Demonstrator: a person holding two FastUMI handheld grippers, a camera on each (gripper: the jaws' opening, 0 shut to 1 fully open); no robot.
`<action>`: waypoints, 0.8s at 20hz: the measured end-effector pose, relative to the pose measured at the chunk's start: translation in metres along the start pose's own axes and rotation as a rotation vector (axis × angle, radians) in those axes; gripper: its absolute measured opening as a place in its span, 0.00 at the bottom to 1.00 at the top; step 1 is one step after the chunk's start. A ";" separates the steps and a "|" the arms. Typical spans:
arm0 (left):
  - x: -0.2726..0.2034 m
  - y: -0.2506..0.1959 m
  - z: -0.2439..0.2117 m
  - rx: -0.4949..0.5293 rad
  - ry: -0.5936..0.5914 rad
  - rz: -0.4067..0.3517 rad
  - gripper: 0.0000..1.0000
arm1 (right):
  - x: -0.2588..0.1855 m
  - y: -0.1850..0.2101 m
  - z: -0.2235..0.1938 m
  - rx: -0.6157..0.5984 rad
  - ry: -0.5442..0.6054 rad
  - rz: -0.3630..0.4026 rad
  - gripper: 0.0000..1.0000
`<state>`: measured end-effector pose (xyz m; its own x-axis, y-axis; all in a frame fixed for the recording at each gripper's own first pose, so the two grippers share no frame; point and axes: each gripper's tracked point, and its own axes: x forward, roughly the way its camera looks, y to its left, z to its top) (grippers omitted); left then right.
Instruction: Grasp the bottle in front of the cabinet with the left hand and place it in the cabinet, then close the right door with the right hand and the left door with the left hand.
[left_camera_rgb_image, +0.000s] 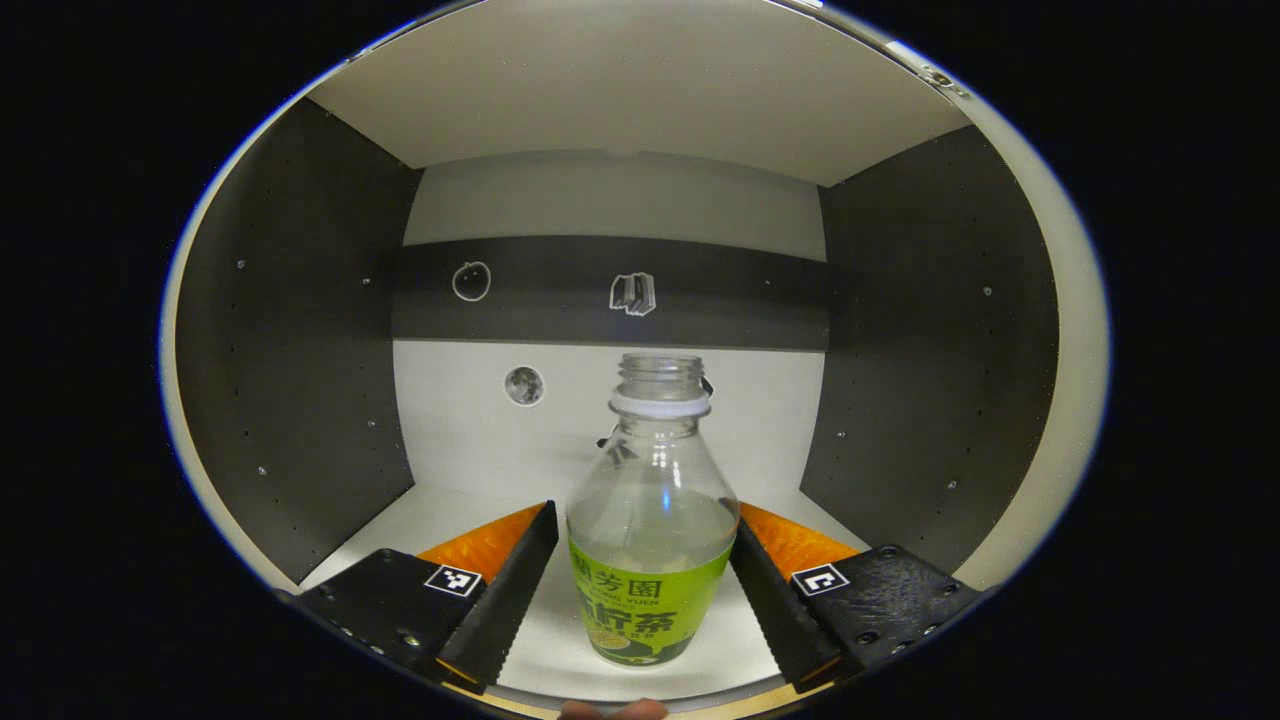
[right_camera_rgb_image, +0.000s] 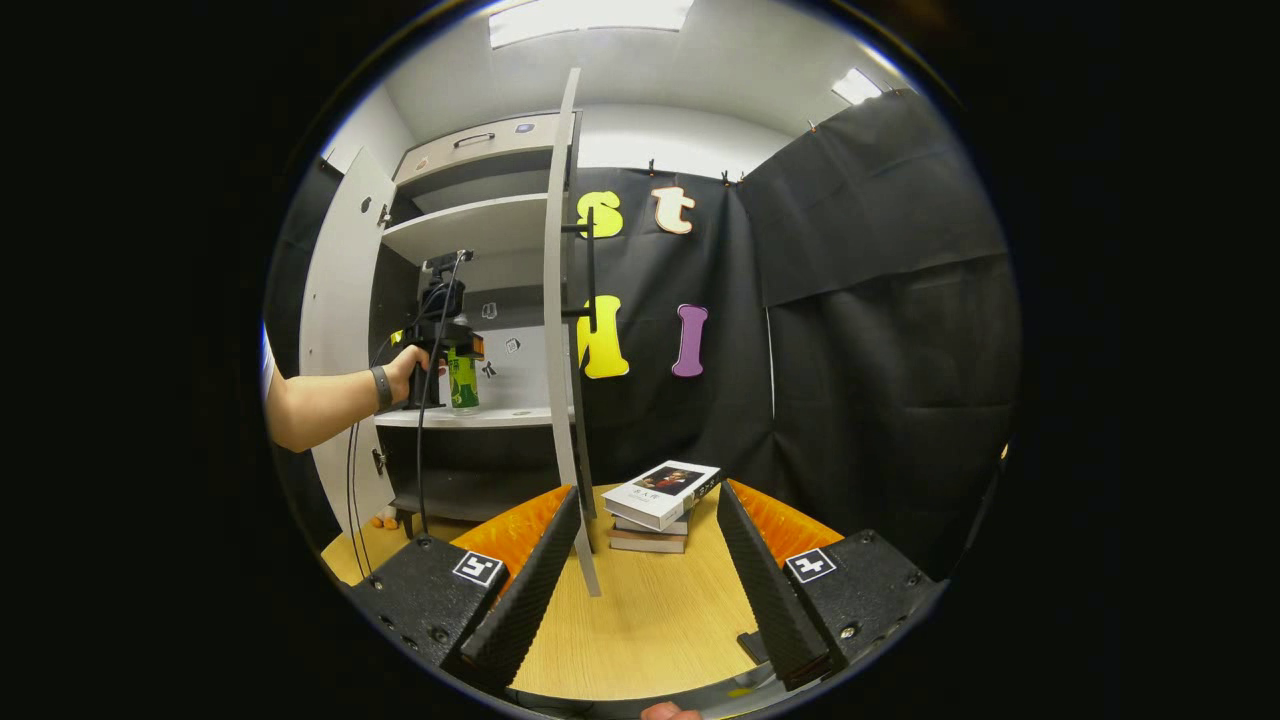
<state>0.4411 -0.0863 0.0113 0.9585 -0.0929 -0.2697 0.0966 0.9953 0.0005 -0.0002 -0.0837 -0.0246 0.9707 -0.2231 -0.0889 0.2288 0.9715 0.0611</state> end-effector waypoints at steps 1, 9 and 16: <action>-0.003 -0.001 0.006 -0.013 -0.022 -0.012 0.96 | 0.000 0.001 0.001 -0.002 -0.001 0.002 0.84; -0.099 -0.012 0.050 -0.022 -0.219 -0.103 0.95 | 0.003 0.013 0.004 0.000 -0.012 0.053 0.85; -0.211 -0.005 -0.001 0.016 -0.251 -0.147 0.94 | 0.002 0.018 0.010 -0.015 -0.038 0.083 0.85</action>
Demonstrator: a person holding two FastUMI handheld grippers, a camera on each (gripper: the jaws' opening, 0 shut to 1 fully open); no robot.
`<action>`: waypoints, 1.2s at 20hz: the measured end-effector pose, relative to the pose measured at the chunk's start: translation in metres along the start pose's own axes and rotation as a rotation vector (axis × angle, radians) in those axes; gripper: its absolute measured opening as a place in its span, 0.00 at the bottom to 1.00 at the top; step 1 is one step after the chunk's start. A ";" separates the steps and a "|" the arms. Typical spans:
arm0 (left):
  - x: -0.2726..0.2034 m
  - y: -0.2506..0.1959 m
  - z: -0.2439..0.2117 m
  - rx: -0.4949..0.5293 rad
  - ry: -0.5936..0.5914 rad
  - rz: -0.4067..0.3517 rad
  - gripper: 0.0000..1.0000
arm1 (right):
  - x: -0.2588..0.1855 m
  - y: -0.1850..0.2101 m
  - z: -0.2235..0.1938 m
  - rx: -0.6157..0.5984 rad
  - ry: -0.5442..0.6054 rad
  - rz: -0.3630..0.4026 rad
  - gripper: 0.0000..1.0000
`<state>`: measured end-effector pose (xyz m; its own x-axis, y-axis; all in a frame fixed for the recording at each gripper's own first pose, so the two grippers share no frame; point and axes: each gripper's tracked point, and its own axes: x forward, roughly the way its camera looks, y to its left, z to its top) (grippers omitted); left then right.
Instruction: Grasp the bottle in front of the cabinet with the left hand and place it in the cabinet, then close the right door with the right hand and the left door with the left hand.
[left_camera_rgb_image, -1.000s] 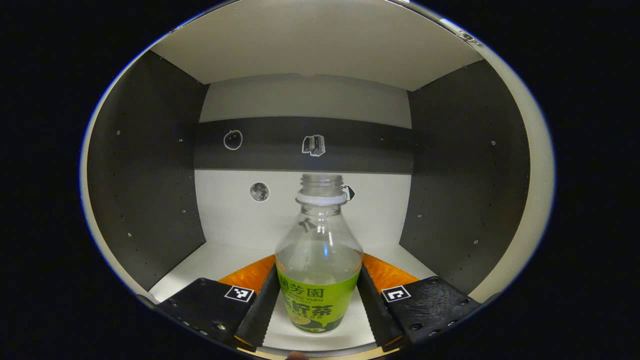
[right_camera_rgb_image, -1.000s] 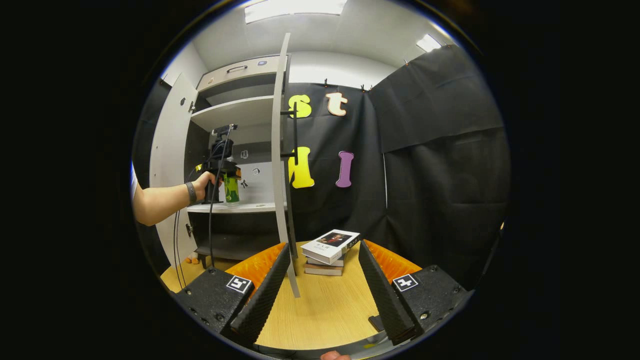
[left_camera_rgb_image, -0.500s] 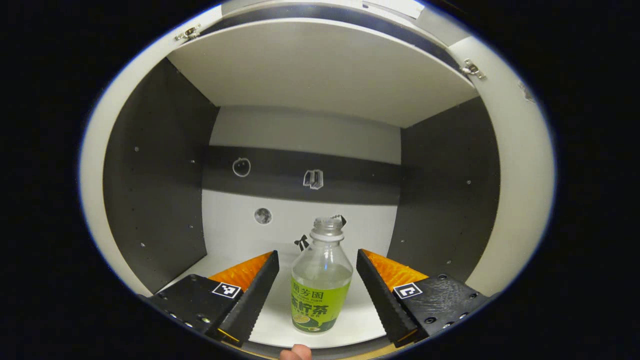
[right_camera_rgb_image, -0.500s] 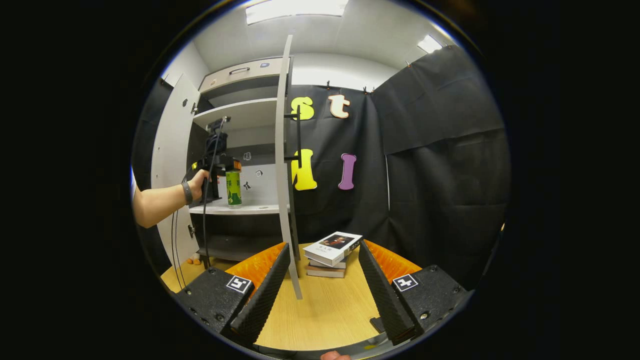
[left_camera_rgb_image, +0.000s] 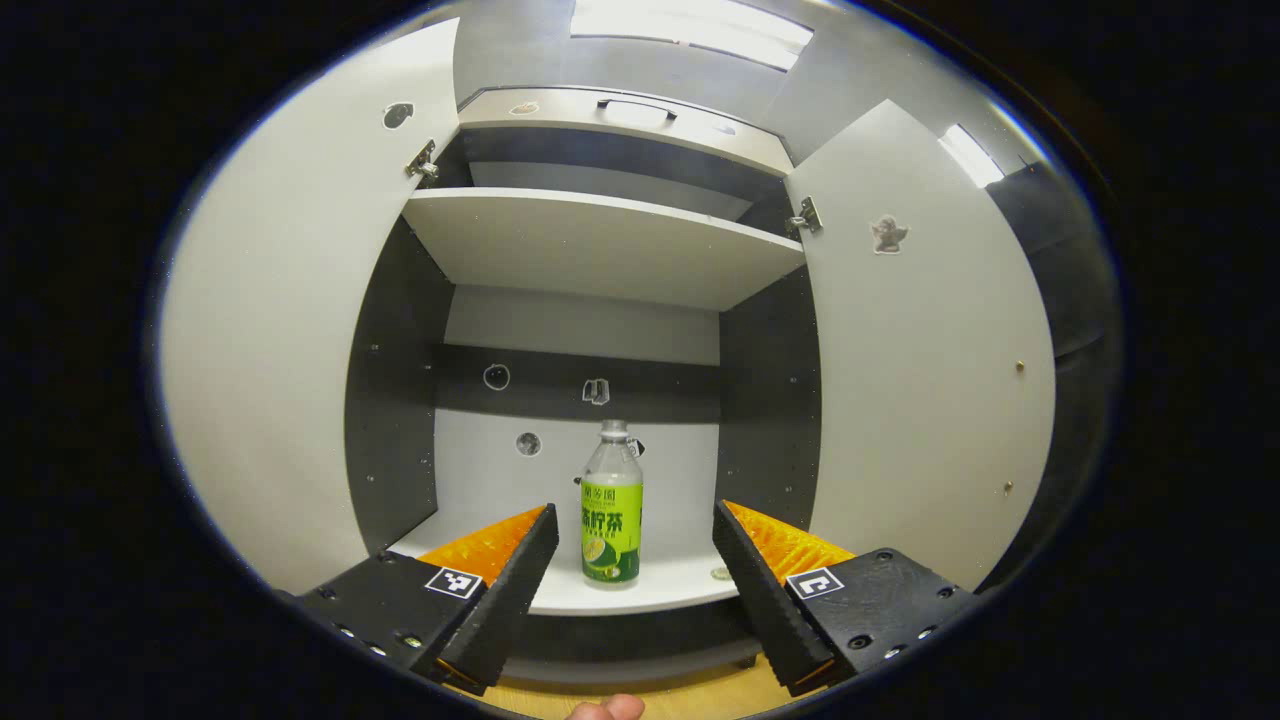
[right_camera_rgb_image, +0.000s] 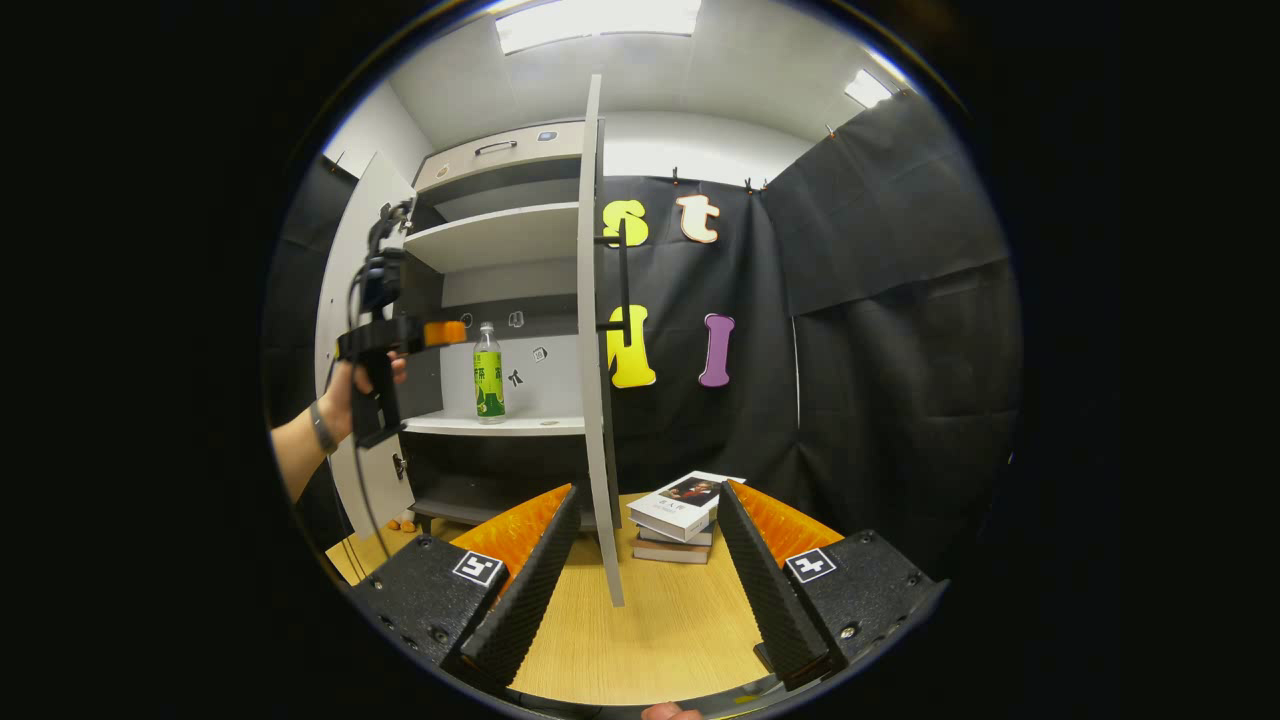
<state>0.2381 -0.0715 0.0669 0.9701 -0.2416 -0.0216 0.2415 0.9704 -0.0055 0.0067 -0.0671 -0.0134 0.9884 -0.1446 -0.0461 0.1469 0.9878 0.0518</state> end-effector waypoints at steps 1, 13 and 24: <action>-0.016 -0.002 -0.007 -0.015 -0.003 0.011 0.94 | 0.001 -0.001 0.000 0.000 -0.007 -0.007 0.84; -0.152 -0.015 -0.081 -0.031 0.046 0.090 0.95 | 0.025 0.009 0.035 0.014 -0.054 0.059 0.84; -0.210 -0.006 -0.077 0.014 0.024 0.148 0.95 | 0.158 -0.058 0.196 -0.002 -0.249 0.028 0.84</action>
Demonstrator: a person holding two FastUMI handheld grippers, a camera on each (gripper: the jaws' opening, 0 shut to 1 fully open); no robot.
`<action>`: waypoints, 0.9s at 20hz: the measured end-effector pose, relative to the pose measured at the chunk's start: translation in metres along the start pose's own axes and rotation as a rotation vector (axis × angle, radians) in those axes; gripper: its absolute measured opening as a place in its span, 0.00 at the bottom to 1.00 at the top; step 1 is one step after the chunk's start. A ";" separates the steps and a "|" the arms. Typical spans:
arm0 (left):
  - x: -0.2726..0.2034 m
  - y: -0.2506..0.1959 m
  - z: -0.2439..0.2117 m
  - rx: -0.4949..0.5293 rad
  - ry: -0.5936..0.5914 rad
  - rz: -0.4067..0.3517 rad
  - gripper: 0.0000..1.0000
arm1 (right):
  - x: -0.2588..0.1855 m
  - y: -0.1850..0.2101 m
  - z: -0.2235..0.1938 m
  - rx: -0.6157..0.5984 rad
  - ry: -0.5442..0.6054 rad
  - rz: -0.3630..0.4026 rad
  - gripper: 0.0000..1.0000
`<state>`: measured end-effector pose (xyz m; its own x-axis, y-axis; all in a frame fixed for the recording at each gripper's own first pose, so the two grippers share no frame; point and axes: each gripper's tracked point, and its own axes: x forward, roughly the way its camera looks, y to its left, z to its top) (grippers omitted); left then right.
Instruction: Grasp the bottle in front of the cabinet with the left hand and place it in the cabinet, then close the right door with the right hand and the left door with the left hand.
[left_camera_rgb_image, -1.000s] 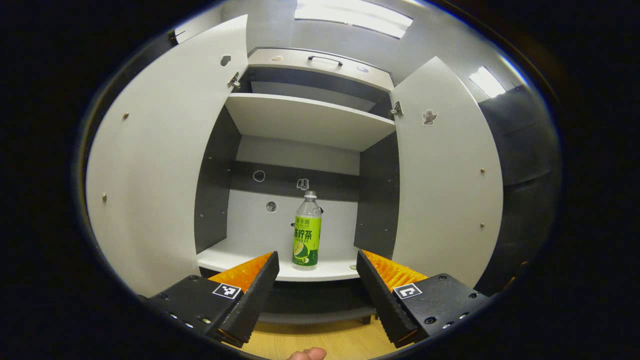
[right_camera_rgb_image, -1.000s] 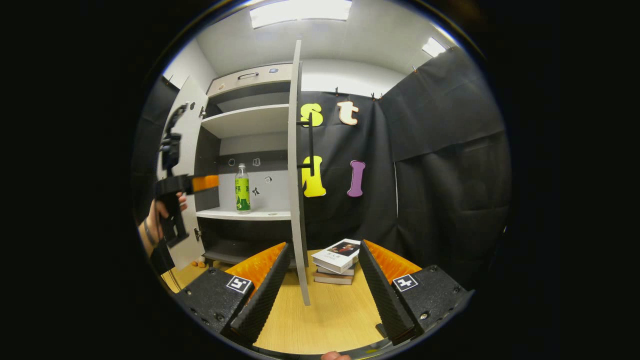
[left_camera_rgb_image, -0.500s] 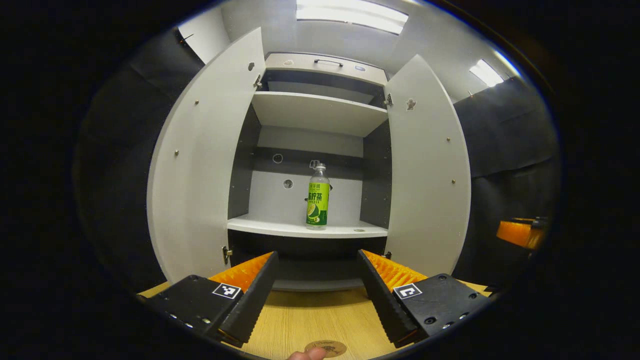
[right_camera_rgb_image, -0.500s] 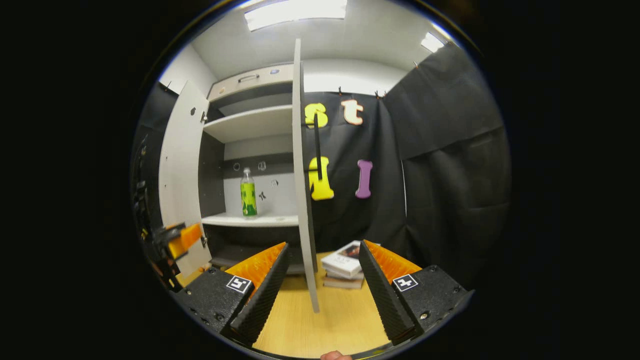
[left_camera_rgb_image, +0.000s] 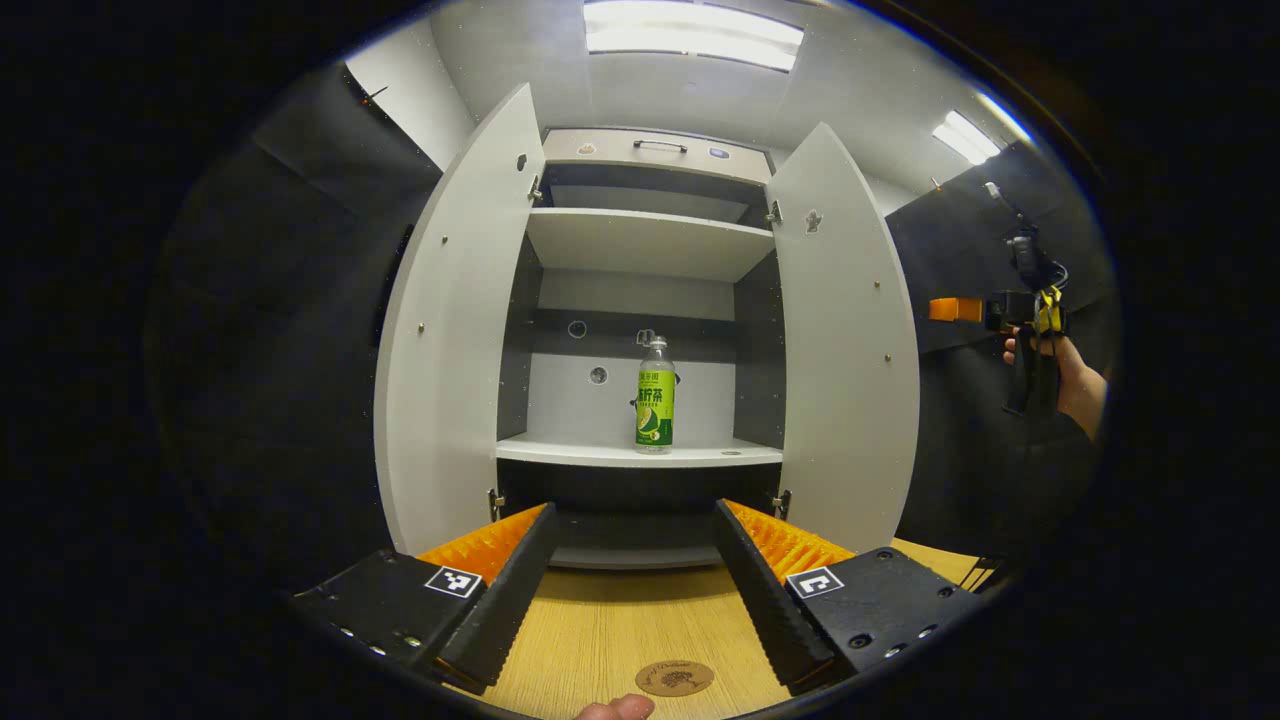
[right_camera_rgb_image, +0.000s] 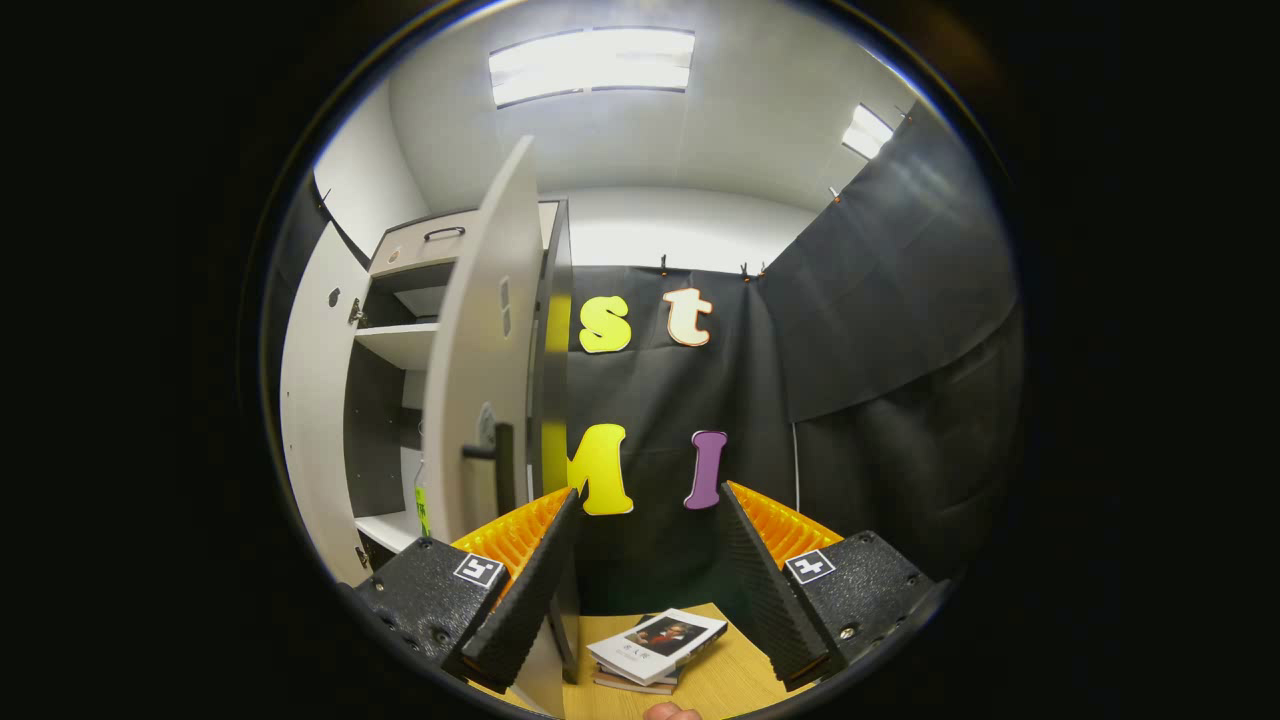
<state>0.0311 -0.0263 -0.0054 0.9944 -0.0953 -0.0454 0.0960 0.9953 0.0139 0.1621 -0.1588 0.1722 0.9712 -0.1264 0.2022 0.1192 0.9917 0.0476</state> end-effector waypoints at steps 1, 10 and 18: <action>-0.002 0.001 0.000 0.001 -0.001 0.004 0.99 | 0.009 0.001 -0.001 -0.002 0.011 0.002 0.84; -0.002 0.012 -0.005 0.024 0.007 0.025 0.95 | 0.020 0.023 0.002 -0.158 -0.004 -0.011 0.82; 0.005 0.012 -0.006 0.012 -0.007 0.012 0.95 | 0.011 0.062 -0.010 -0.007 0.060 0.060 0.80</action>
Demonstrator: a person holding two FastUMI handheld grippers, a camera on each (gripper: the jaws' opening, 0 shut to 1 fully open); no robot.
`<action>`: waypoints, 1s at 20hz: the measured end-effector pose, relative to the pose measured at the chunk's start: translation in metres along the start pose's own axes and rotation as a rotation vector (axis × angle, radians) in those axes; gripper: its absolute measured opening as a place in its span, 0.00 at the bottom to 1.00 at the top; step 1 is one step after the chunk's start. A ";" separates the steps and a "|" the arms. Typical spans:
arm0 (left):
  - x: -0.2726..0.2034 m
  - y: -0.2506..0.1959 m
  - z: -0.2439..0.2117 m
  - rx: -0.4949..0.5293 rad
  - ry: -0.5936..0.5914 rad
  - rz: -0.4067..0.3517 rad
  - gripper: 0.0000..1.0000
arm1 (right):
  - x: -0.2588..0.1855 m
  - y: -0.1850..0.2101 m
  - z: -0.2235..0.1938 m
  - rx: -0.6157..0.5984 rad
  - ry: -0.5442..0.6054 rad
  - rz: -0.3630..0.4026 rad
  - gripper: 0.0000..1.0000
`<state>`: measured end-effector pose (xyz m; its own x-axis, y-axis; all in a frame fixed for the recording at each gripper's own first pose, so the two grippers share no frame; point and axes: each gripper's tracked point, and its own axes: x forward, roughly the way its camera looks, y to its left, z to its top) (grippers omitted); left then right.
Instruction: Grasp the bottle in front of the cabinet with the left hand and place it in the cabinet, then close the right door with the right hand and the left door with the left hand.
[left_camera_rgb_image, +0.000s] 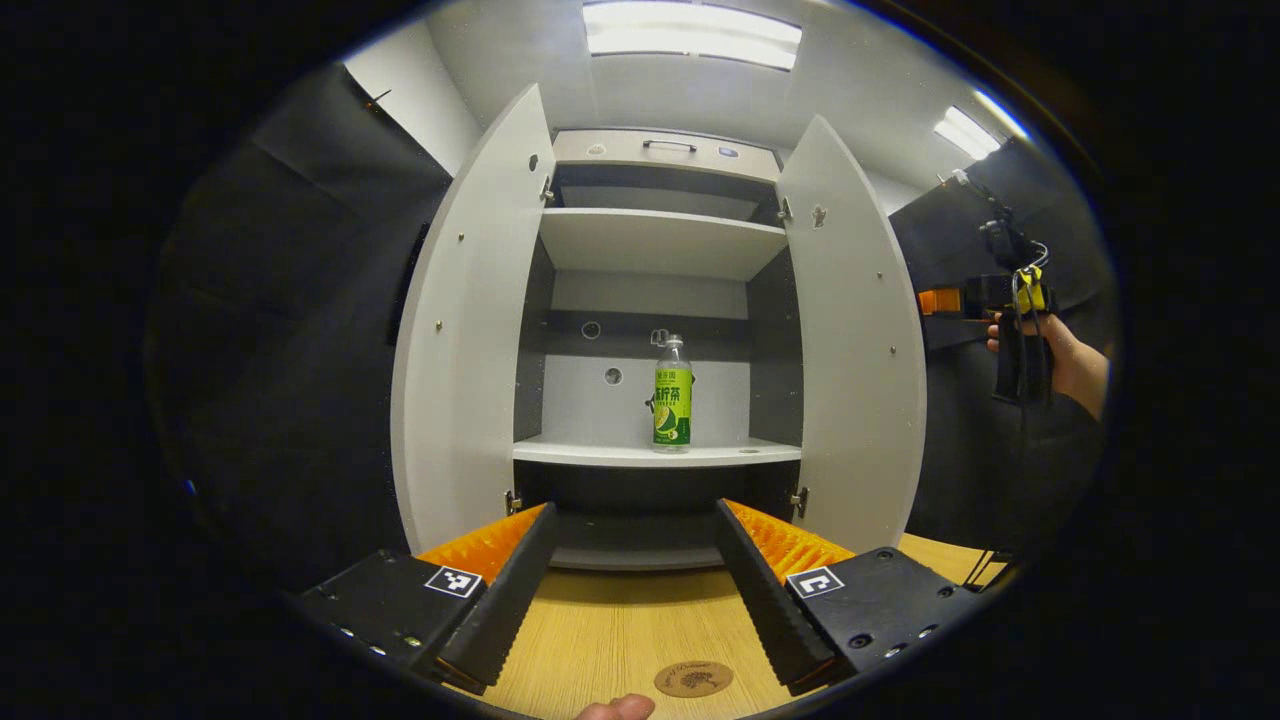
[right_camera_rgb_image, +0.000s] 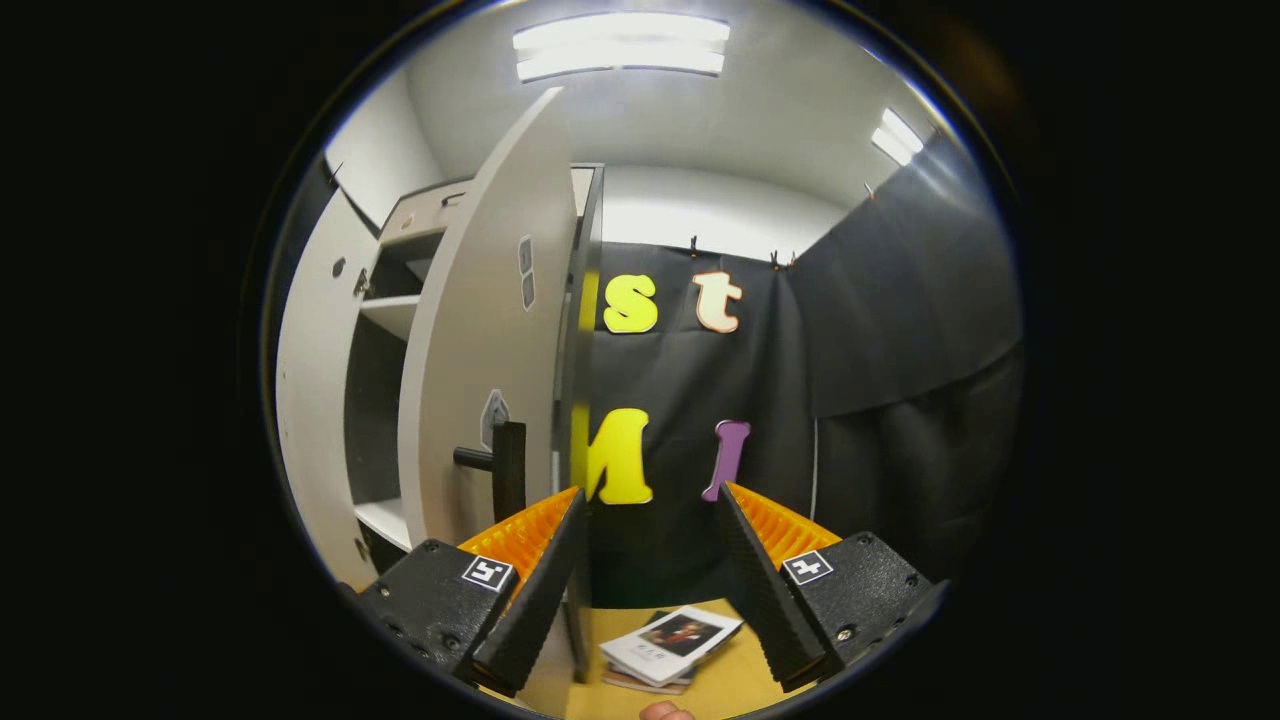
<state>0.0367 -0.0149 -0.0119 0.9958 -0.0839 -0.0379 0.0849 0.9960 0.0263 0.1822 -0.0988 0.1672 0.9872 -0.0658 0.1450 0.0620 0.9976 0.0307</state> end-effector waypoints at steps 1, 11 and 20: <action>-0.001 0.000 0.000 0.002 0.002 -0.002 0.95 | 0.000 0.007 -0.002 -0.002 0.007 0.016 0.80; -0.010 0.004 -0.006 -0.013 0.013 0.031 0.95 | 0.010 0.095 -0.002 -0.096 -0.011 0.139 0.80; -0.016 0.011 -0.010 -0.011 0.029 0.061 0.95 | 0.002 0.128 -0.007 -0.048 -0.027 0.218 0.83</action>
<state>0.0211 -0.0022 -0.0206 0.9976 -0.0223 -0.0654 0.0235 0.9995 0.0189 0.1927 0.0294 0.1648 0.9739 0.1515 0.1691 -0.1449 0.9881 -0.0511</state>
